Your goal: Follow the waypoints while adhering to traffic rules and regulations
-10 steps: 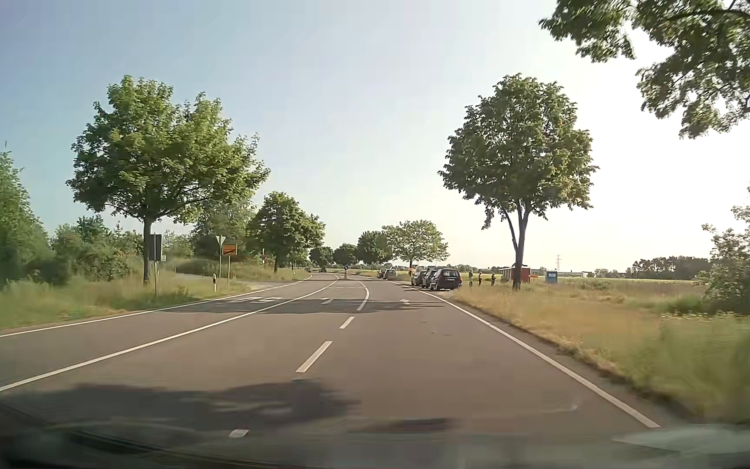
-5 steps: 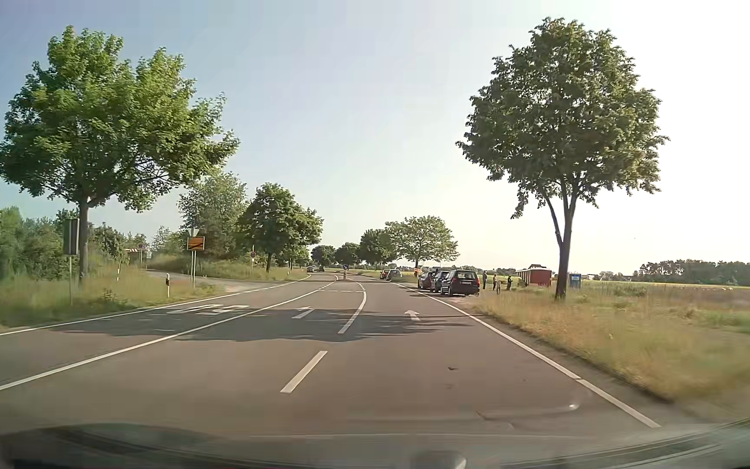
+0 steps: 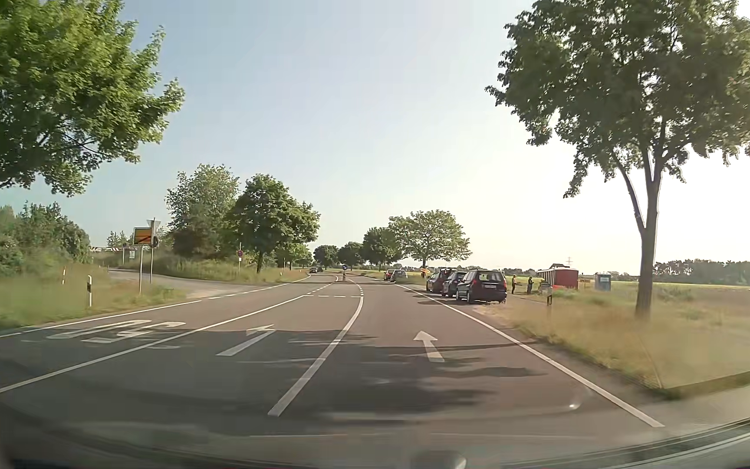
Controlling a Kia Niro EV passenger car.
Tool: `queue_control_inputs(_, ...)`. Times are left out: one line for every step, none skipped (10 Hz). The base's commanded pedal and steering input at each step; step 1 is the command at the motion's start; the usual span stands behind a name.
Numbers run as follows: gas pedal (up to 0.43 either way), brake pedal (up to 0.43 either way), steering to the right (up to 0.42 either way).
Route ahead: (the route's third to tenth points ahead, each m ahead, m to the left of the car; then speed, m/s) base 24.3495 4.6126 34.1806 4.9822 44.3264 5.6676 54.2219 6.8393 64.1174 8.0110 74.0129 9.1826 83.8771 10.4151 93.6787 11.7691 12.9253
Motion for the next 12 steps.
queue_control_inputs(0.098,0.030,-0.008)
queue_control_inputs(0.098,0.030,-0.008)
queue_control_inputs(0.098,0.030,-0.008)
queue_control_inputs(0.098,0.030,-0.008)
queue_control_inputs(0.098,0.030,-0.008)
queue_control_inputs(0.098,0.030,-0.008)
queue_control_inputs(0.098,0.030,-0.008)
queue_control_inputs(0.098,0.030,-0.008)
queue_control_inputs(0.098,0.030,-0.007)
queue_control_inputs(0.098,0.030,-0.006)
queue_control_inputs(0.098,0.030,-0.007)
queue_control_inputs(0.098,0.030,-0.006)
